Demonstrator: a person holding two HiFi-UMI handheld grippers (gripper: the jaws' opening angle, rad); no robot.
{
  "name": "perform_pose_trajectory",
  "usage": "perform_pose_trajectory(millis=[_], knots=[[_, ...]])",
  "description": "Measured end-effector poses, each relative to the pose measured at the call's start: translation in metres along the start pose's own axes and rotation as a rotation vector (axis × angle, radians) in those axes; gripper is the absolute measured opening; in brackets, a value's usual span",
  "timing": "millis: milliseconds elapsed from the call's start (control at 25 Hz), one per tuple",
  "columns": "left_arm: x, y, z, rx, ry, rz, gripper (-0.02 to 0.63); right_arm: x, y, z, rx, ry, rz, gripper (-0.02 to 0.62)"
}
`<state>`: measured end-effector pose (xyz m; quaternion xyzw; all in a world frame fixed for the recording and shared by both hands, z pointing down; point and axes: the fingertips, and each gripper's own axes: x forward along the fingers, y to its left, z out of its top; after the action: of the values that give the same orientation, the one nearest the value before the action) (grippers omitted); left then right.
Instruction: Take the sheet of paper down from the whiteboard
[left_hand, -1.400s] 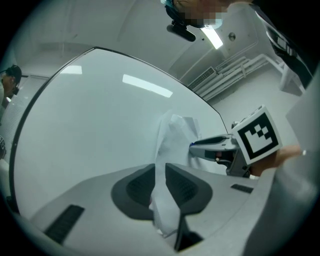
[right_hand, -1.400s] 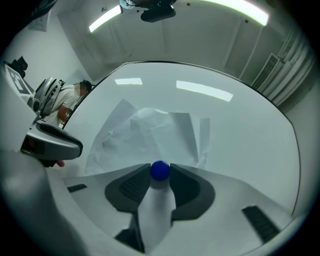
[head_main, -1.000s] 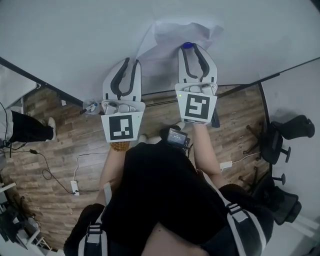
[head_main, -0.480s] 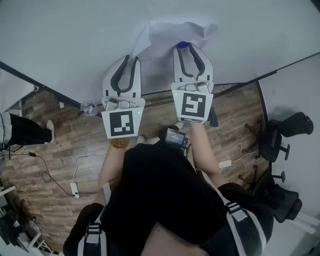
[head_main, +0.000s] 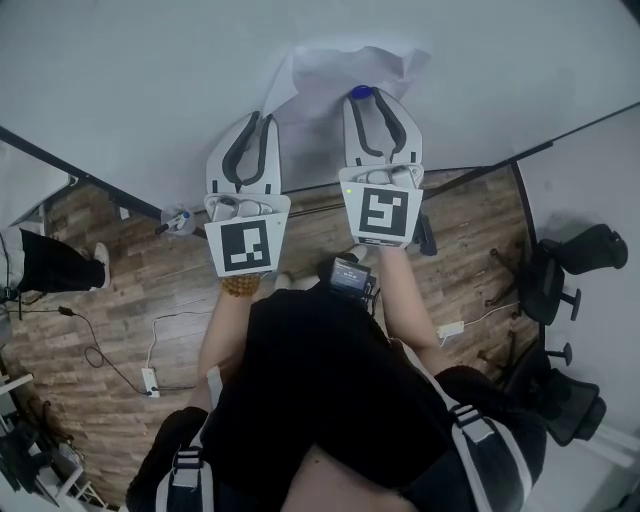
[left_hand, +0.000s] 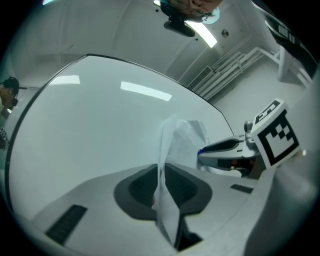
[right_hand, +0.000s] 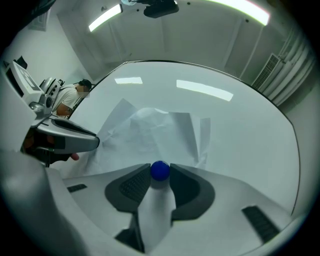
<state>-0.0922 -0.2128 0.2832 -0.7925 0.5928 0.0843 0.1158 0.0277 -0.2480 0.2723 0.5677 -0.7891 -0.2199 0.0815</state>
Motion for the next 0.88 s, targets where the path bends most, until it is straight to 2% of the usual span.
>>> perform_pose_trajectory(millis=[880], knots=[[-0.0007, 0.0031, -0.0032, 0.014, 0.022, 0.012, 0.011, -0.0001, 0.0002, 0.0005, 0.004, 0.002, -0.001, 0.118]])
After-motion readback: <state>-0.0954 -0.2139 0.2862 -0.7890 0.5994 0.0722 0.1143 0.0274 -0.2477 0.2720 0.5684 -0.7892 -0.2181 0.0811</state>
